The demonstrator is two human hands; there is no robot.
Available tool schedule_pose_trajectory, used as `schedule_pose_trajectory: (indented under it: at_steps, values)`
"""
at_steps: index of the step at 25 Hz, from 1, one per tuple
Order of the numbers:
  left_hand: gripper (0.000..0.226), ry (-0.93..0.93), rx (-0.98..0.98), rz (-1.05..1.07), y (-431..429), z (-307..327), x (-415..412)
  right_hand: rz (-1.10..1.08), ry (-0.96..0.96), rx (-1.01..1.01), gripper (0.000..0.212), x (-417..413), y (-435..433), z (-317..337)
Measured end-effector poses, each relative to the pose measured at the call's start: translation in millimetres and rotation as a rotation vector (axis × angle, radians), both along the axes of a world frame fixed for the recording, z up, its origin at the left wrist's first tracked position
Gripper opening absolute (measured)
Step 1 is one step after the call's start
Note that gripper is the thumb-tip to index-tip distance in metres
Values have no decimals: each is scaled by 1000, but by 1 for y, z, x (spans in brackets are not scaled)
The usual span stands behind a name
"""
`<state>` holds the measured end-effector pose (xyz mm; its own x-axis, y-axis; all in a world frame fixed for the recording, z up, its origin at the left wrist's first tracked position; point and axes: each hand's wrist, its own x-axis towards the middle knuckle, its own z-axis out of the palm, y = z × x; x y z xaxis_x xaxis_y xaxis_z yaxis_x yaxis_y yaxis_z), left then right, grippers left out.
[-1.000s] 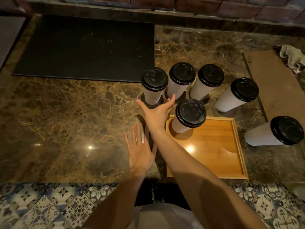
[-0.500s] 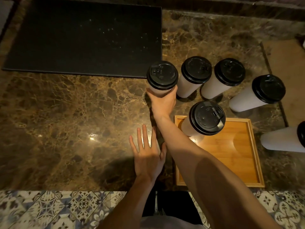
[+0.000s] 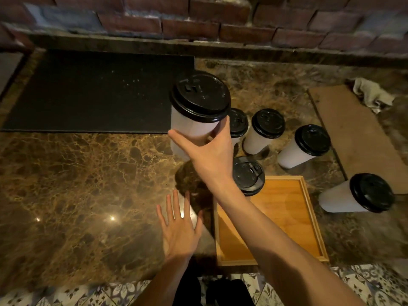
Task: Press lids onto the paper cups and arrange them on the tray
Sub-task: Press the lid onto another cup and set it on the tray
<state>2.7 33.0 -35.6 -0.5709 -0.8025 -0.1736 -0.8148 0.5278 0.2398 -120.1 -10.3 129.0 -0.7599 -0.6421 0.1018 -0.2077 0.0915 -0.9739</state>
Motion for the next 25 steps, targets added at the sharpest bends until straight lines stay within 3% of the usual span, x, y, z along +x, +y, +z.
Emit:
schedule_pose_trajectory:
  at_steps: [4,8,12,15,18,20,22,25]
  values:
    - [79,0,-14,35,4,2,-3,75,108,-69,81,-22,54,60]
    - [86,1,-55,72,8,-5,-1,88,147,-97,85,-47,117,97]
    - [72,-3,-67,91,9,-9,-1,104,110,-83,77,-65,182,107]
    - [75,41,-56,95,10,-7,1,113,76,-62,65,-72,220,105]
    - [68,100,90,121,5,5,0,119,94,-47,68,-75,244,103]
    - [60,293,322,210,1,32,-8,125,110,-37,73,-76,252,106]
    - [58,638,481,312,4,74,-17,137,133,-23,77,-79,257,110]
    - [61,998,427,63,24,154,-31,129,154,7,84,-83,257,114]
